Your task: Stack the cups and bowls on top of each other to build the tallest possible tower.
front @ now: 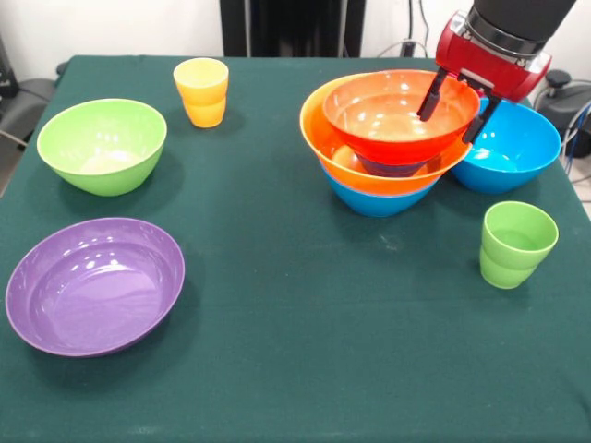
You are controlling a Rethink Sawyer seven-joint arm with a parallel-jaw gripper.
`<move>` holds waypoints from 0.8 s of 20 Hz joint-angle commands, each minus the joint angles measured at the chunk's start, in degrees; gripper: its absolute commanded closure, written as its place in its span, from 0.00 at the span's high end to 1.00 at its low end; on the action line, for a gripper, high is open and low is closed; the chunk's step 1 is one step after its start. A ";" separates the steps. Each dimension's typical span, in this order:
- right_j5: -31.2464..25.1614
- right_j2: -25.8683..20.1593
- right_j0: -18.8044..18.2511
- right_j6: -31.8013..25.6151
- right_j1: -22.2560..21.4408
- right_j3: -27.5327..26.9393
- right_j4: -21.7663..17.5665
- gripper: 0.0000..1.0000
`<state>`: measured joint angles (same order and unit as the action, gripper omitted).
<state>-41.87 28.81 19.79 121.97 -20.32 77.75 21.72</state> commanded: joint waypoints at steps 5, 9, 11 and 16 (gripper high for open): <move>-1.82 -4.52 0.37 7.59 3.34 -0.61 -2.79 1.00; -3.10 -4.11 0.39 7.39 2.74 -1.01 -2.96 1.00; -5.22 -3.77 0.18 7.00 1.87 -2.13 -3.03 1.00; -14.35 -1.58 0.50 6.55 -2.10 -5.54 -3.62 1.00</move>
<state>-44.69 29.48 20.00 121.97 -20.84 76.79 21.71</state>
